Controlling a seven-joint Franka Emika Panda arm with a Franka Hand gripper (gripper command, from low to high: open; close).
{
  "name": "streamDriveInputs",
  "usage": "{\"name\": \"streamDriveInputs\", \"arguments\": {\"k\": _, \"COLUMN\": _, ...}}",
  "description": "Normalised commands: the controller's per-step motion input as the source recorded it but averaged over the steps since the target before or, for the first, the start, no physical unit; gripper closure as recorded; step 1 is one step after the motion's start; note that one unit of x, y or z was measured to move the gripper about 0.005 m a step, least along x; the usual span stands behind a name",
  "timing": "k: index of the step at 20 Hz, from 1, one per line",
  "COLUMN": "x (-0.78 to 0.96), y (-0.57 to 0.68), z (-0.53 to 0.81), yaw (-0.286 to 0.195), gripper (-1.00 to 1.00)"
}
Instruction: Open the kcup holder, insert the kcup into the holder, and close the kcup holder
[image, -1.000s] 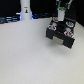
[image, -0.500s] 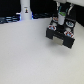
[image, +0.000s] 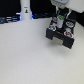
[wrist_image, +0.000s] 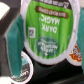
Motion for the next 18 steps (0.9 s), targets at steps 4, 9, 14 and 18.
{"name": "streamDriveInputs", "arguments": {"k": 4, "x": -0.02, "y": 0.14, "z": -0.13, "yaw": 0.025, "gripper": 1.00}}
{"name": "streamDriveInputs", "arguments": {"k": 9, "x": 0.11, "y": 0.09, "z": 0.44, "yaw": -0.004, "gripper": 1.00}}
{"name": "streamDriveInputs", "arguments": {"k": 14, "x": 0.15, "y": 0.03, "z": 0.14, "yaw": -0.017, "gripper": 1.00}}
{"name": "streamDriveInputs", "arguments": {"k": 18, "x": -0.02, "y": 0.00, "z": -0.26, "yaw": 0.014, "gripper": 1.00}}
